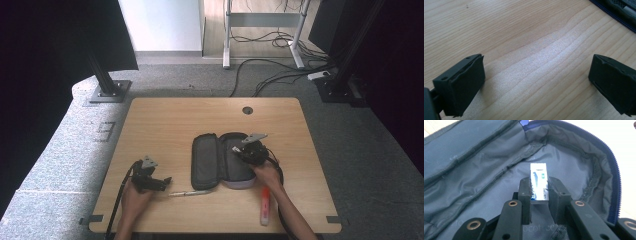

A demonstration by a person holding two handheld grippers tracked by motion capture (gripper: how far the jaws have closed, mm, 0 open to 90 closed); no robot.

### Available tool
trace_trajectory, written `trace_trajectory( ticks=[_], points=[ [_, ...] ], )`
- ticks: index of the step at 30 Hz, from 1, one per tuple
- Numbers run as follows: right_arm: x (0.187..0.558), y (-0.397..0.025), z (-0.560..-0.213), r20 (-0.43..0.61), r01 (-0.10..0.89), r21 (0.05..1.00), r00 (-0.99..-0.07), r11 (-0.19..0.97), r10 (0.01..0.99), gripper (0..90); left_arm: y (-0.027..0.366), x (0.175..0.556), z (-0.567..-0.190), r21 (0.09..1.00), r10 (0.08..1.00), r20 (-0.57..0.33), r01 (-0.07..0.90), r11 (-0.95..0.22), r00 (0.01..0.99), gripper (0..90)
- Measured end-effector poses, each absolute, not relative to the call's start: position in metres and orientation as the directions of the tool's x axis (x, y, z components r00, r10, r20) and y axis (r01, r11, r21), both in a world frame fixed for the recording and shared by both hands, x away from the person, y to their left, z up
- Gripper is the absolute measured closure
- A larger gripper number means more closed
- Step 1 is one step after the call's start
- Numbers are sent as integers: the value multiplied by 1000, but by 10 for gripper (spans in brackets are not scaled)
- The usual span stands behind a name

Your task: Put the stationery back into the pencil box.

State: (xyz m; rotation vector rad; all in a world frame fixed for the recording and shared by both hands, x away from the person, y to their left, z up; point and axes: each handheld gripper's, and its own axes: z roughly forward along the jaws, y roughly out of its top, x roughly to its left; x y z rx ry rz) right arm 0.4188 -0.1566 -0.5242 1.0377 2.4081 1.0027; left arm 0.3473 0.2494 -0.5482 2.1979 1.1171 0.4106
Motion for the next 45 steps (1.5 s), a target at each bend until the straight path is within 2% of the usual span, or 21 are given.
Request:
trace_trajectory(
  ticks=[12,17,23,29,45],
  points=[
    [420,-155,-527,-19,499,715,-686,489,728,691,249,347,-548,659,806,-7,609,-441,592,6],
    [418,-154,-521,-12,488,725,-696,485,718,621,249,347,-548,659,806,-8,609,-441,592,6],
    [413,-153,-516,-5,480,732,-706,484,708,453,249,347,-548,659,806,-7,609,-441,592,6],
    [409,-155,-512,-8,477,734,-705,483,709,369,249,347,-548,659,806,-8,609,-441,592,6],
    [393,-161,-500,-6,464,751,-706,470,708,342,249,347,-548,659,806,-7,609,-441,592,6]
  ],
)
